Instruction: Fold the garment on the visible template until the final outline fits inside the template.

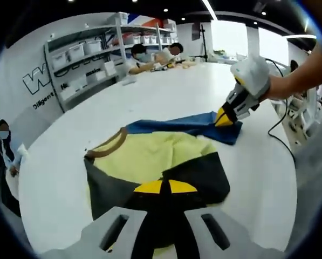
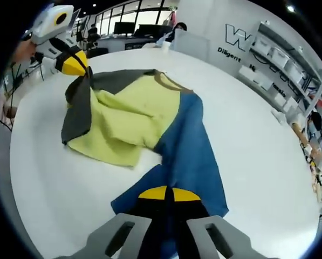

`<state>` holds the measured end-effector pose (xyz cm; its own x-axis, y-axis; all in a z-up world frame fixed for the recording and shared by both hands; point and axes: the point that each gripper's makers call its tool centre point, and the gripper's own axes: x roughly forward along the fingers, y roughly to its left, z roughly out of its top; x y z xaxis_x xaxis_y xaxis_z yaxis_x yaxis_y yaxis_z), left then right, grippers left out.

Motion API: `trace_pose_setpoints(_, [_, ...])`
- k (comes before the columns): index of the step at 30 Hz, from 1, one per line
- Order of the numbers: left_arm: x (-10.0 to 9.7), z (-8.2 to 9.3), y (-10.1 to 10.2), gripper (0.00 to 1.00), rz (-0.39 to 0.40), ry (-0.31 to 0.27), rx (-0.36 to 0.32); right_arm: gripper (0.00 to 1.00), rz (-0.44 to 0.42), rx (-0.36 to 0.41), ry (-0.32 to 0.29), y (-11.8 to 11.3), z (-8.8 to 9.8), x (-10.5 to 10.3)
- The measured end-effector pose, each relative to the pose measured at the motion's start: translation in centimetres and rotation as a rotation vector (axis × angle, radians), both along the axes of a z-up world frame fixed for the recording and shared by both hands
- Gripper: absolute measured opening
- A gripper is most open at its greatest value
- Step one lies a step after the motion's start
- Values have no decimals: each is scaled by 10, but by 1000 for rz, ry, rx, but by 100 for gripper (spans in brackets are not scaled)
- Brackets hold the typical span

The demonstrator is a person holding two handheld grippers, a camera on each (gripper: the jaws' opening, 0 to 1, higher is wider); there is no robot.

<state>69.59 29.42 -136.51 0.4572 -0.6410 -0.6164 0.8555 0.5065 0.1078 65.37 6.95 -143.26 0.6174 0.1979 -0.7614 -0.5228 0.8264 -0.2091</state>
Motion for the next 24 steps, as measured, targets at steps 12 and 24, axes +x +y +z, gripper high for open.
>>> trace_pose_setpoints(12, [22, 17, 44, 8, 117, -14, -42, 0, -33, -21, 39, -21, -7, -11])
trace_pose_setpoints(24, [45, 29, 107, 8, 254, -37, -47, 0, -49, -49, 66, -35, -11, -15])
